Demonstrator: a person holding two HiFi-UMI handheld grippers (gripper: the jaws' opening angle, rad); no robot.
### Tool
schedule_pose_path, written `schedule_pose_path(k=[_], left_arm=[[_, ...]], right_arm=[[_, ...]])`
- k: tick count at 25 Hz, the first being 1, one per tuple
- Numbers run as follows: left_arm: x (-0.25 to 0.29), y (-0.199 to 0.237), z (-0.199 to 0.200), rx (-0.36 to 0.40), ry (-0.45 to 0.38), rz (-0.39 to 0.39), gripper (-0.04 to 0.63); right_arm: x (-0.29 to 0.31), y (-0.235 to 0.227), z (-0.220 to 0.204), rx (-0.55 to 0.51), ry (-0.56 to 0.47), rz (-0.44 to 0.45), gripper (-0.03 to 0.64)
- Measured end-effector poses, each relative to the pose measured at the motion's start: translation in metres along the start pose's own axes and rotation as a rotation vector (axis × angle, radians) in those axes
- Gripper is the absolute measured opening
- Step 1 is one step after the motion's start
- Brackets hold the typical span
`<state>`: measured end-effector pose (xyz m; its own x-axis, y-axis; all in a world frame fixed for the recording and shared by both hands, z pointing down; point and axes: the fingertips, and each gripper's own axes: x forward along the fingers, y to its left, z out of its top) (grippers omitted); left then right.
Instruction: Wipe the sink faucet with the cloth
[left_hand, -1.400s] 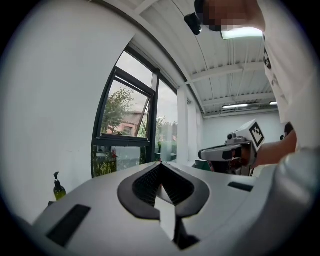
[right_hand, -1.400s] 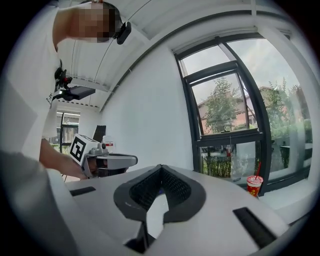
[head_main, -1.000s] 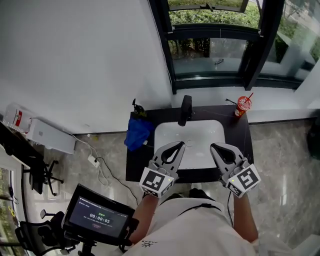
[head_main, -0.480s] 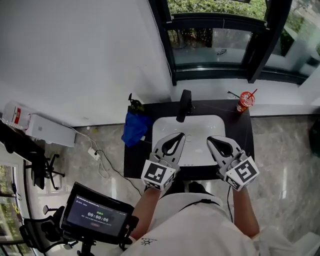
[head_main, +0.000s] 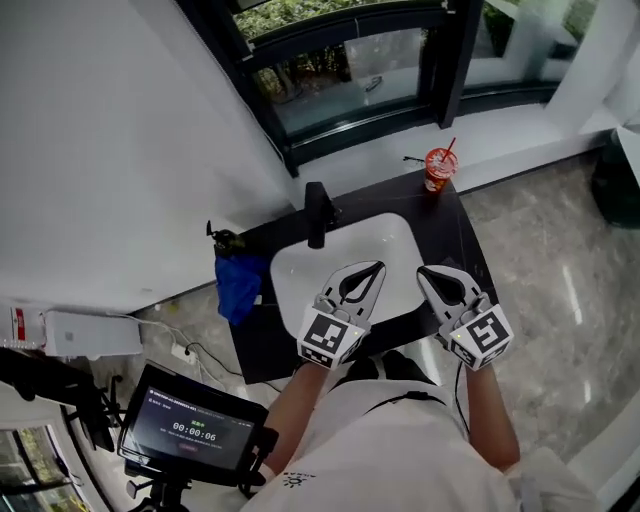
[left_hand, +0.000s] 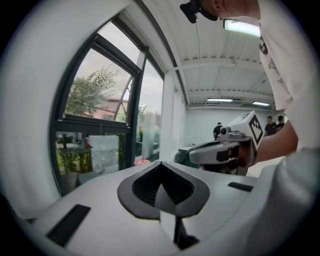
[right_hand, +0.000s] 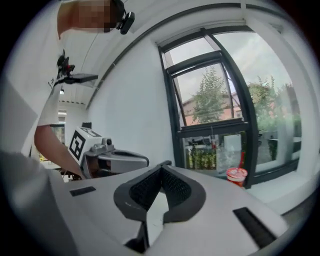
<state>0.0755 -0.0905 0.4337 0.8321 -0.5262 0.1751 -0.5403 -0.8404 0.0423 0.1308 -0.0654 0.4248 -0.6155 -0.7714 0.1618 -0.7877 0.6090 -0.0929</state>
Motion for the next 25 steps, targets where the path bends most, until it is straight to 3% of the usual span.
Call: schedule_pose_path(k=[6, 10, 14, 17, 20, 25], left_arm=[[0.061, -0.073, -0.044, -0.013, 0.085, -0.278, 0.0], [0.081, -0.109, -0.072, -0.009, 0.153, -0.397, 0.0], [0.086, -0.129, -0.071, -0.016, 0.172, -0.445, 0.0], [0.083, -0.134, -0.068, -0.027, 0.175, -0.449, 0.0], [0.08, -0.132, -0.068, -0.038, 0.18, -0.439, 0.0], [0.074, -0.12, -0.076, -0.05, 0.19, -0.407, 0.0]], right_arm=[[-0.07, -0.041, -0.08, 0.048, 0.136, -0.272, 0.003], [-0.101, -0.058, -0.132, 0.104, 0.236, -0.389, 0.005], [-0.103, -0.06, -0.168, 0.076, 0.336, -0.365, 0.008], [-0.092, -0.061, -0.191, 0.063, 0.404, -0.326, 0.121], [-0.082, -0.073, -0.208, 0.008, 0.477, -0.31, 0.162], [-0.065, -0.091, -0.246, -0.036, 0.587, -0.26, 0.164]])
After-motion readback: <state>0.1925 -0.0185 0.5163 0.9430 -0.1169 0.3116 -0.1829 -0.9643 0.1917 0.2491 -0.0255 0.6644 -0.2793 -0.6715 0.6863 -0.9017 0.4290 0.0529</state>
